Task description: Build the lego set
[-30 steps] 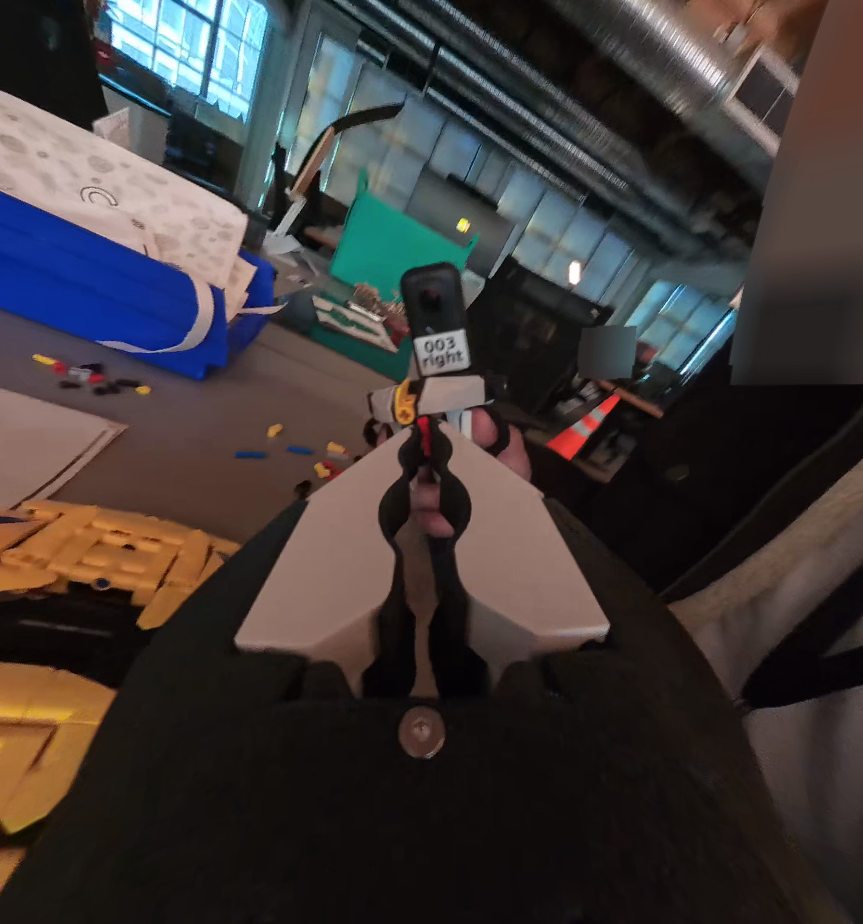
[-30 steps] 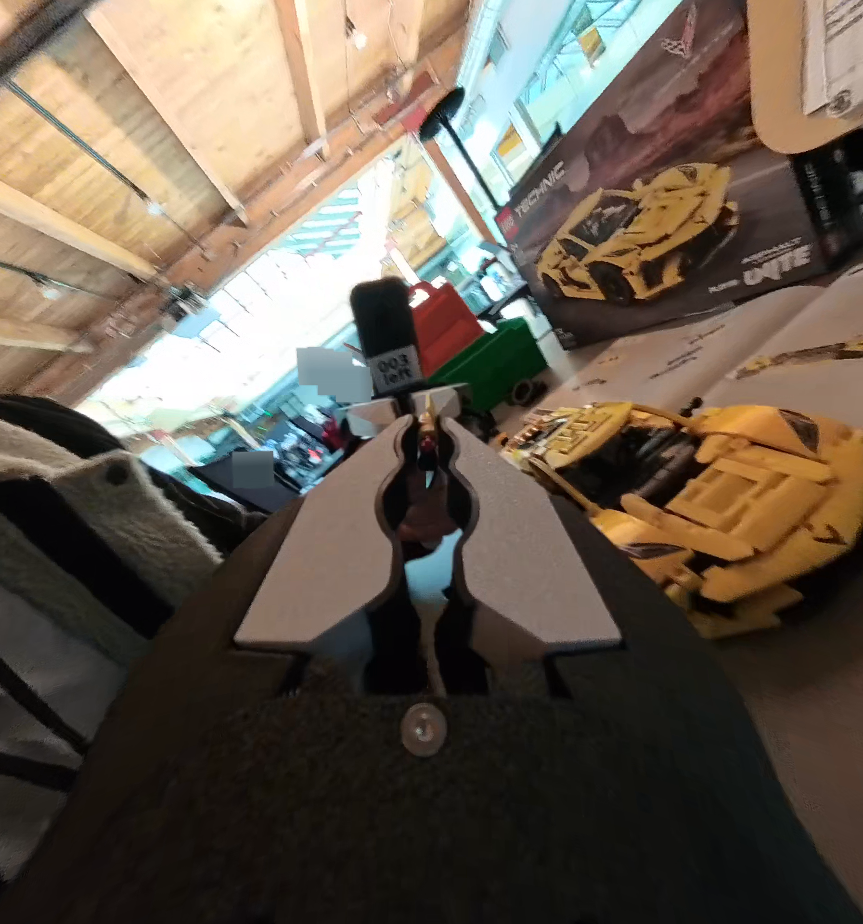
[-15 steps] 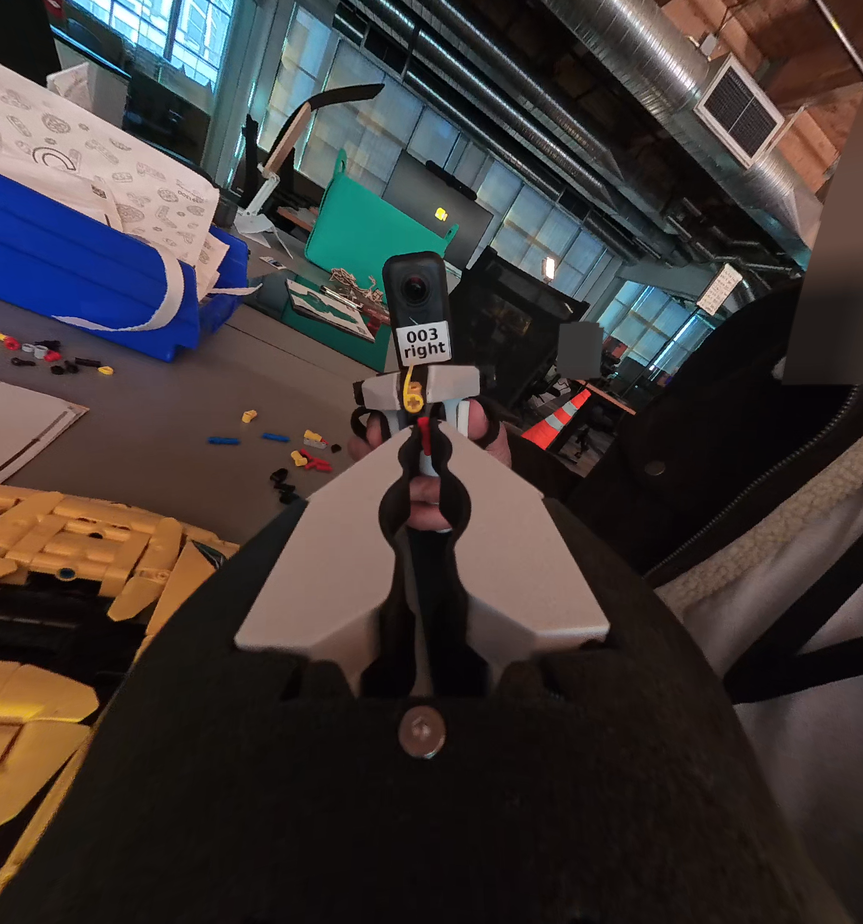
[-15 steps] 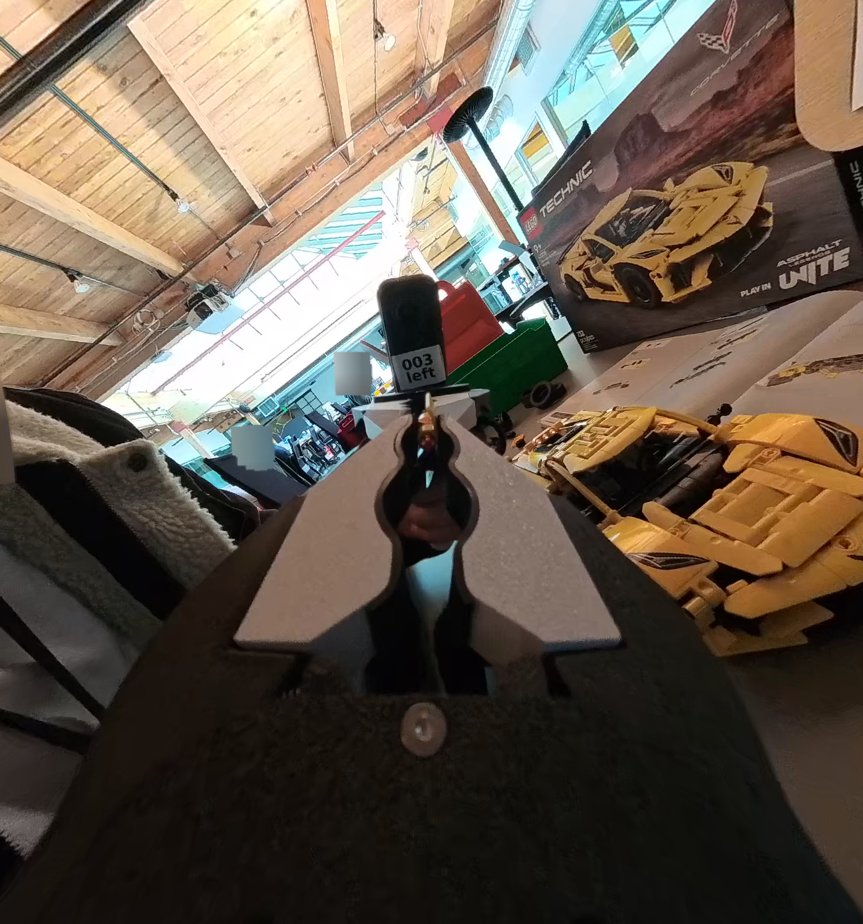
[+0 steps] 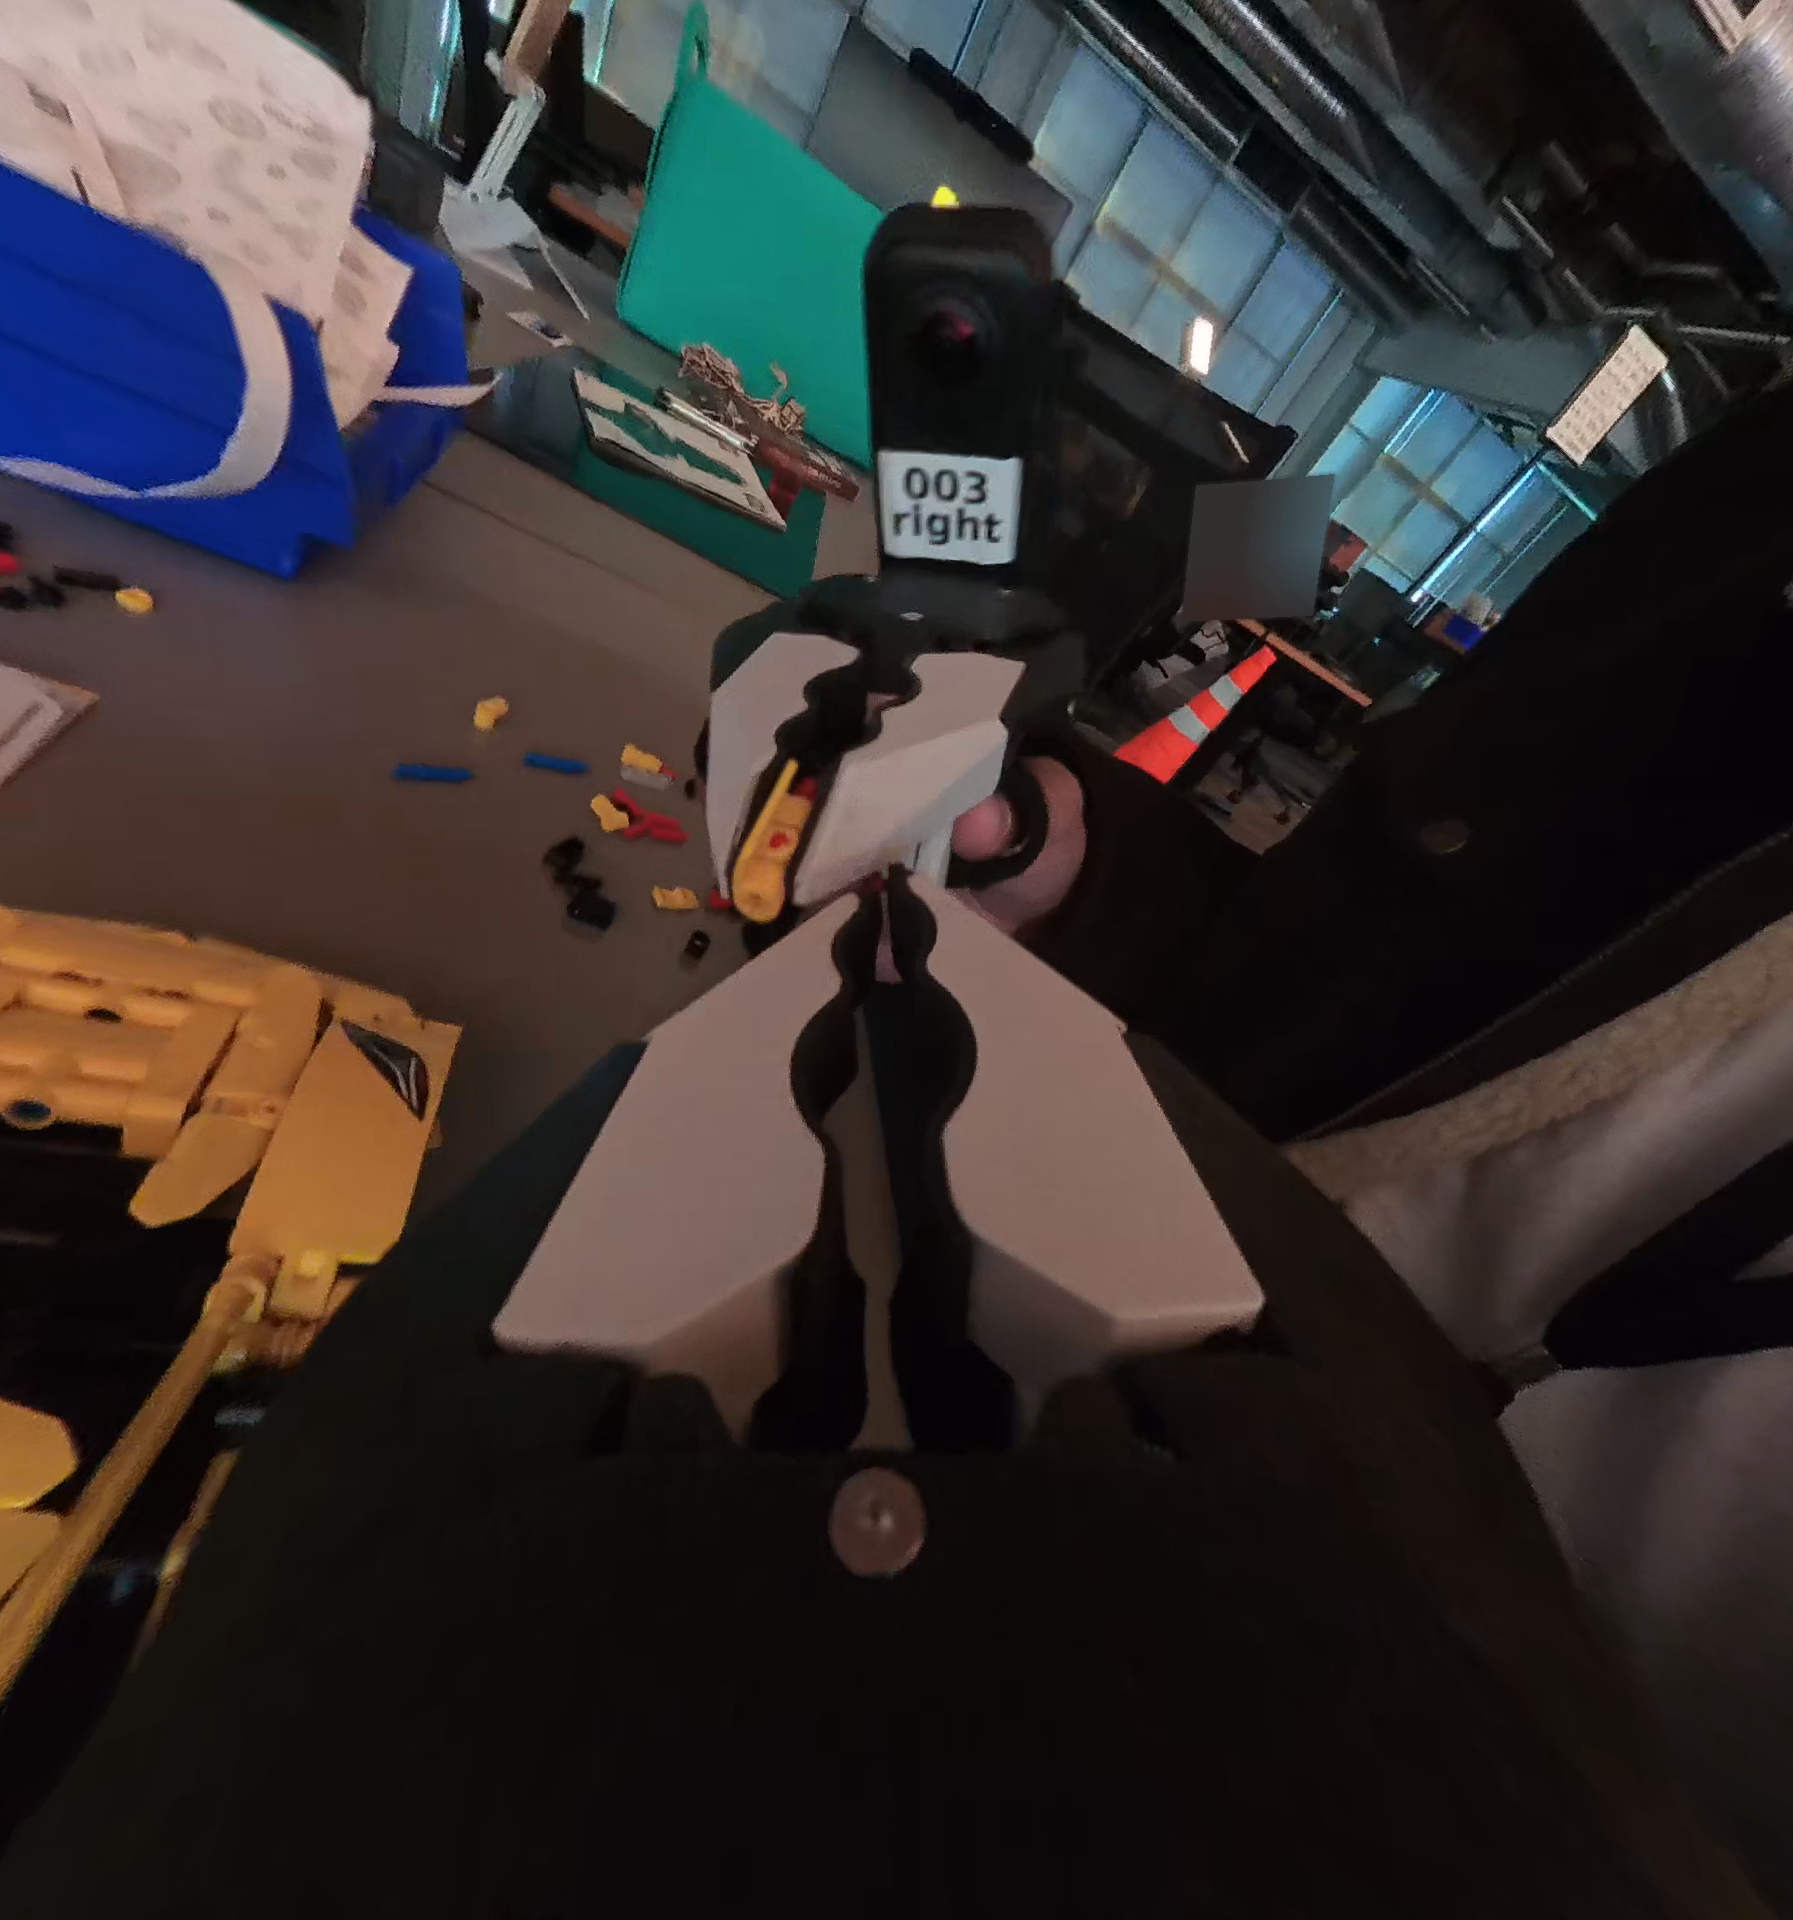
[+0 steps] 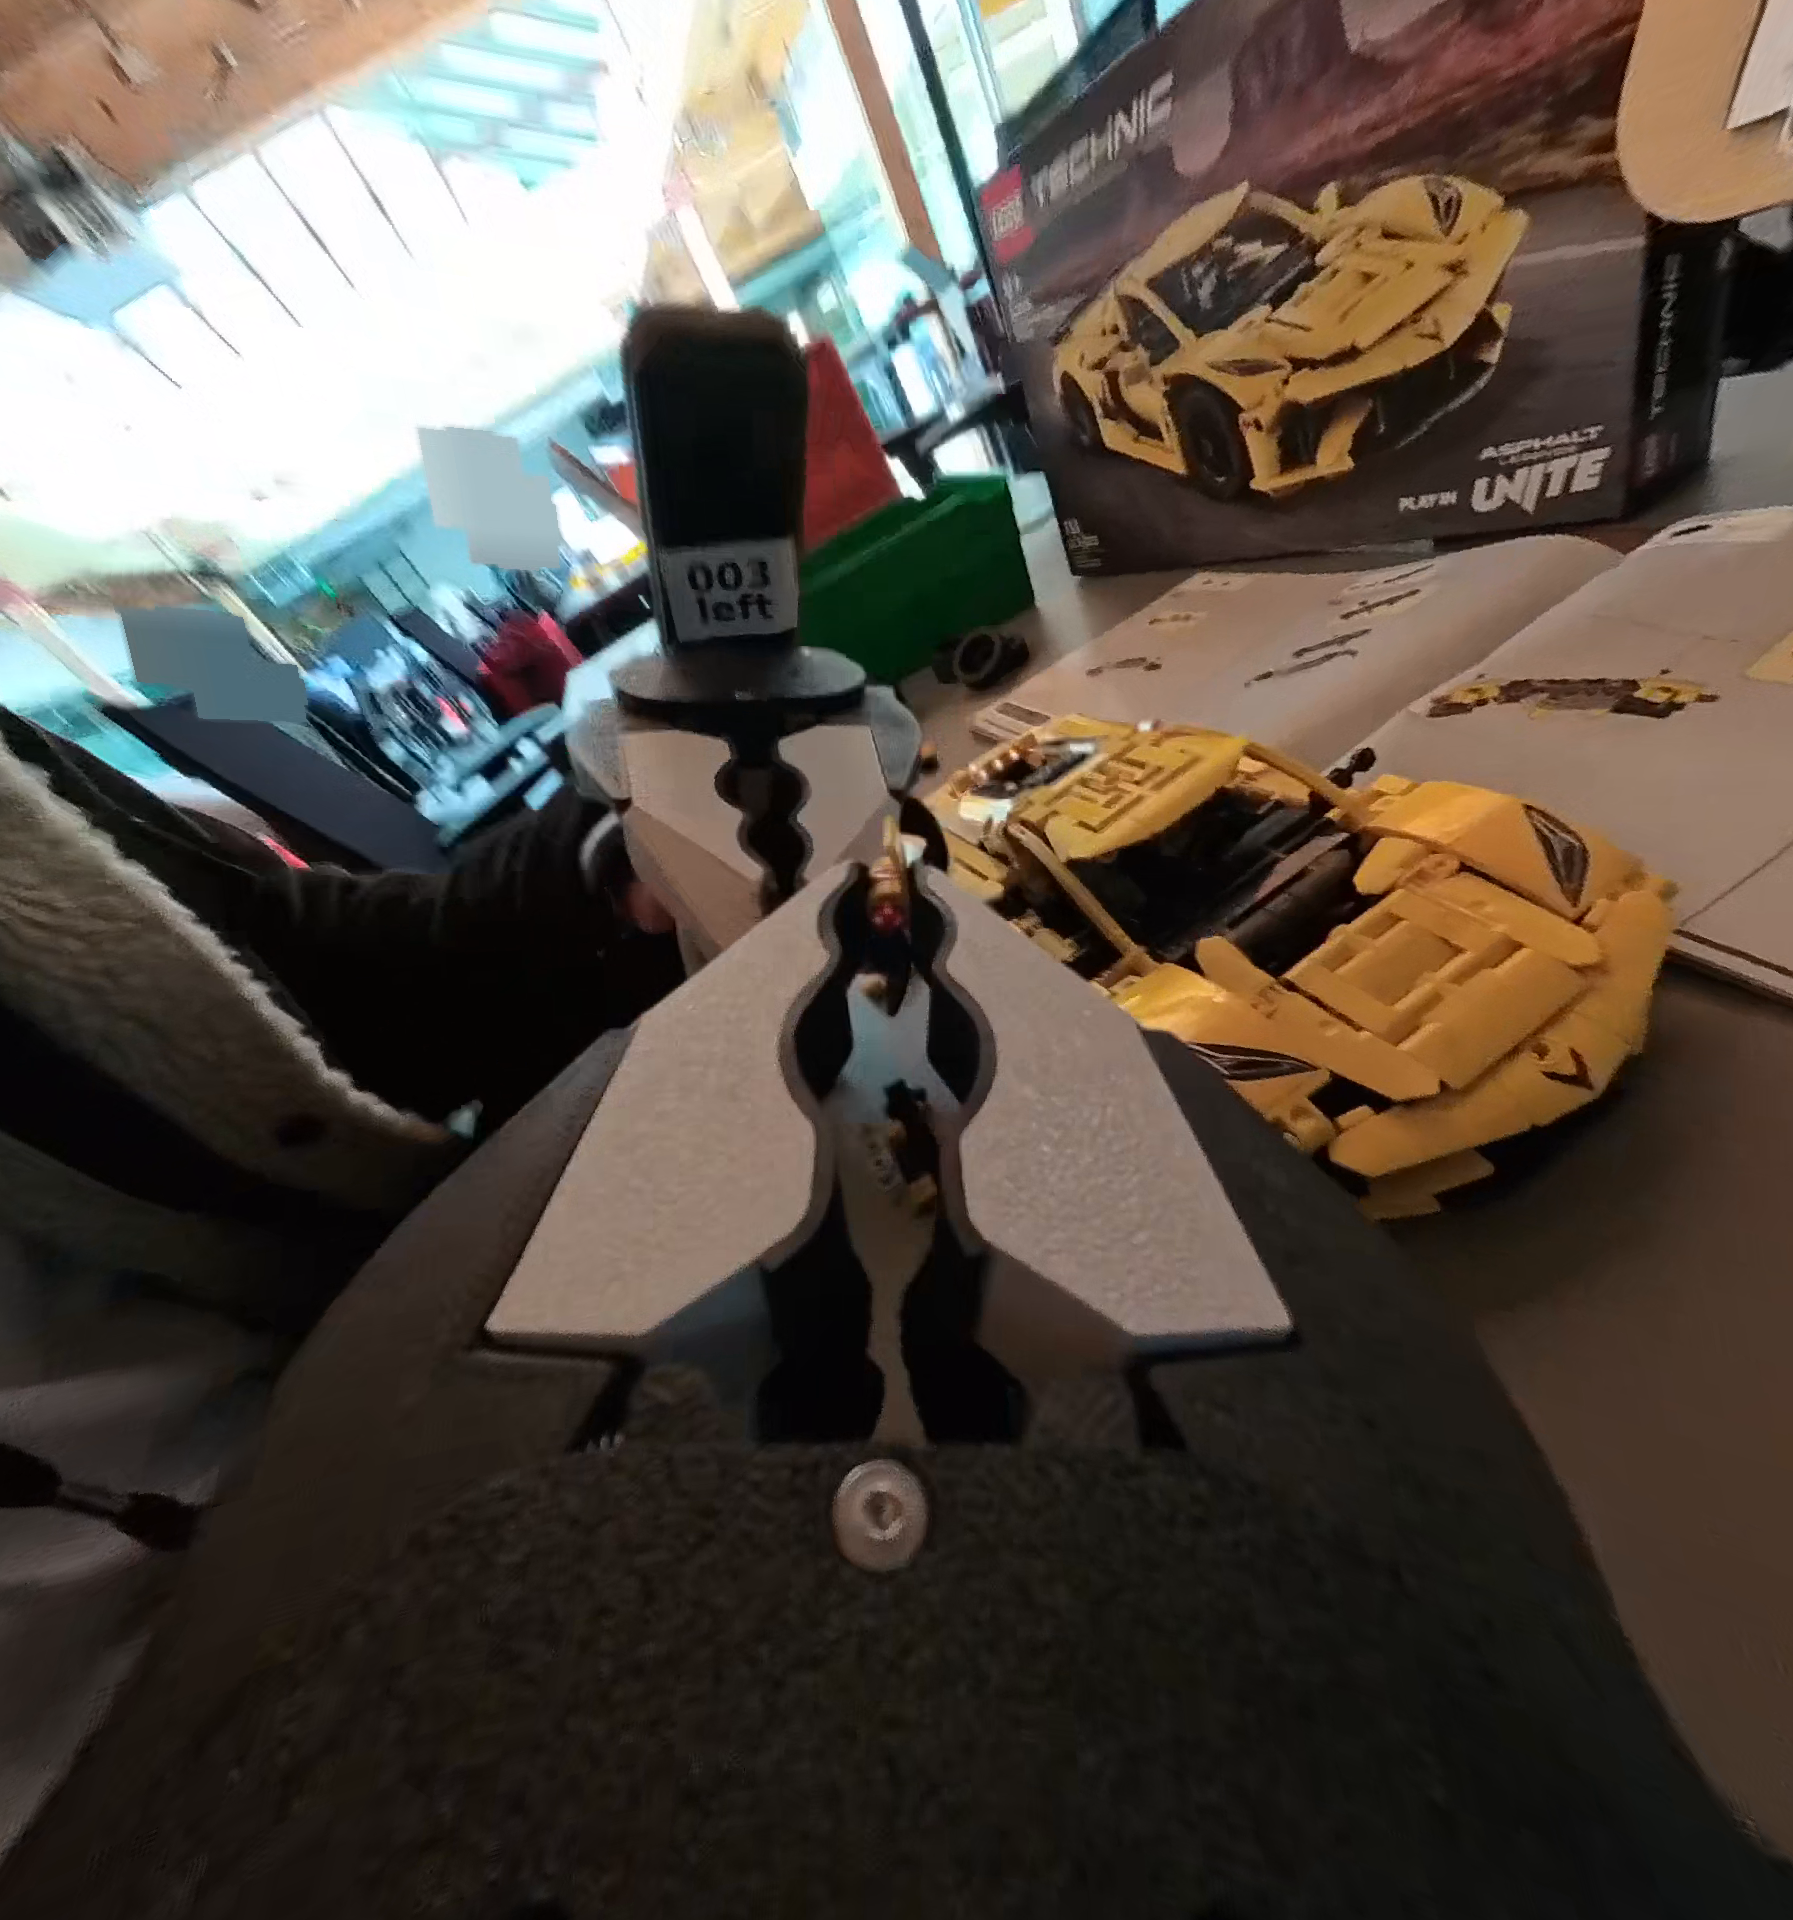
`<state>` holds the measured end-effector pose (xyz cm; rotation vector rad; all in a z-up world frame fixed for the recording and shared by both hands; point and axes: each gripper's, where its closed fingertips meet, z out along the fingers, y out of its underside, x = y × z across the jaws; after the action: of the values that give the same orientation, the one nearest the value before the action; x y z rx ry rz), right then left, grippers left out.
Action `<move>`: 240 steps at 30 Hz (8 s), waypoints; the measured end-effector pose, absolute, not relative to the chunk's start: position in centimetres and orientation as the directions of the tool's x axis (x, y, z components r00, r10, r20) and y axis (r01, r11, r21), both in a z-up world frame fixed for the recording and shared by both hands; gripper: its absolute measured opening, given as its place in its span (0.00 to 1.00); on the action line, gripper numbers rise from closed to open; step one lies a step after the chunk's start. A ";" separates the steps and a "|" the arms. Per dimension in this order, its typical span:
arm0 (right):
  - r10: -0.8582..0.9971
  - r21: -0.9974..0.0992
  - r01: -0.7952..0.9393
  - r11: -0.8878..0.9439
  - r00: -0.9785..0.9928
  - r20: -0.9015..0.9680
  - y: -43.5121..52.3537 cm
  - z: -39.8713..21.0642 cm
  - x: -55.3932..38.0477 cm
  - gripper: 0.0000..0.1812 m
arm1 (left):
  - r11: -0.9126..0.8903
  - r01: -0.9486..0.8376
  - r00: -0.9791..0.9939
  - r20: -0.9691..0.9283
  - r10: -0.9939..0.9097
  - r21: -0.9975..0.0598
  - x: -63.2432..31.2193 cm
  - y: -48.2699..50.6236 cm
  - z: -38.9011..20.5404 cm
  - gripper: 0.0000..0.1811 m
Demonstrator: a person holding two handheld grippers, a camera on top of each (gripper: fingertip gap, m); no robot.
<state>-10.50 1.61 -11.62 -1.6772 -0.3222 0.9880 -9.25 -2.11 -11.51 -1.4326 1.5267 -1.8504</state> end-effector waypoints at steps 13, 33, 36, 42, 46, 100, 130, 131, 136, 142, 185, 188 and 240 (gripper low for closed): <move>0.667 -0.580 -0.686 -0.440 0.184 -0.723 0.8 -7.7 -9.1 0.03 | -0.322 0.016 -0.364 0.294 -0.883 -0.947 -9.9 0.5 -7.2 0.00; 0.661 -0.581 -0.696 -0.422 0.202 -0.722 0.9 -7.9 -7.7 0.03 | -0.244 0.011 -0.323 0.227 -0.919 -0.970 -10.2 0.9 -7.4 0.00; 0.651 -0.562 -0.723 -0.402 0.205 -0.731 1.1 -7.9 -6.6 0.03 | -0.277 0.005 -0.317 0.261 -0.912 -0.961 -10.2 1.4 -7.5 0.00; 0.642 -0.597 -0.702 -0.389 0.259 -0.722 1.1 -8.3 -6.8 0.03 | -0.307 -0.045 -0.309 0.305 -0.901 -0.951 -9.6 1.2 -8.5 0.00; 0.651 -0.629 -0.687 -0.363 0.296 -0.699 0.9 -8.1 -6.8 0.03 | -0.308 -0.059 -0.304 0.311 -0.900 -0.950 -9.6 1.3 -8.7 0.00; 0.523 -0.658 -0.750 -0.058 0.539 -0.660 -14.0 -10.3 7.1 0.03 | 0.658 -0.353 -0.832 -0.100 -0.546 -0.665 11.4 -3.8 -20.7 0.01; 0.769 -0.980 -0.059 -0.189 0.612 -0.185 2.8 -6.8 -17.7 0.03 | -0.772 -0.041 -0.525 0.672 -0.523 -0.634 -17.7 1.9 -6.8 0.01; 0.776 -0.977 -0.056 -0.205 0.600 -0.197 2.7 -7.0 -17.7 0.03 | -0.767 -0.054 -0.523 0.673 -0.524 -0.639 -17.6 1.8 -7.0 0.01; 0.829 -0.963 0.018 -0.267 0.514 -0.221 1.6 -7.9 -17.8 0.03 | -0.749 -0.147 -0.551 0.682 -0.481 -0.647 -17.5 0.5 -7.8 0.01; 0.894 -0.921 0.192 -0.339 0.371 -0.251 -0.4 -8.6 -17.8 0.03 | -0.688 -0.223 -0.578 0.662 -0.477 -0.690 -17.3 -1.6 -8.5 0.01; 0.697 -0.610 -0.537 -0.583 0.056 -0.715 5.0 -6.5 -18.5 0.03 | -0.418 0.239 -0.185 0.381 -0.906 -0.877 -18.7 5.0 -5.9 0.01; 0.696 -0.613 -0.543 -0.573 0.073 -0.714 5.2 -6.5 -18.3 0.03 | -0.432 0.245 -0.183 0.396 -0.900 -0.868 -18.5 4.9 -6.0 0.01; 0.685 -0.607 -0.482 -0.631 0.020 -0.728 4.3 -7.1 -17.4 0.03 | -0.219 0.211 -0.087 0.205 -0.975 -0.953 -17.5 3.7 -6.7 0.01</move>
<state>-17.44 4.31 -7.07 -1.4472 -0.2197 1.7401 -17.52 3.71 -6.65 -1.1618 0.9789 -1.5098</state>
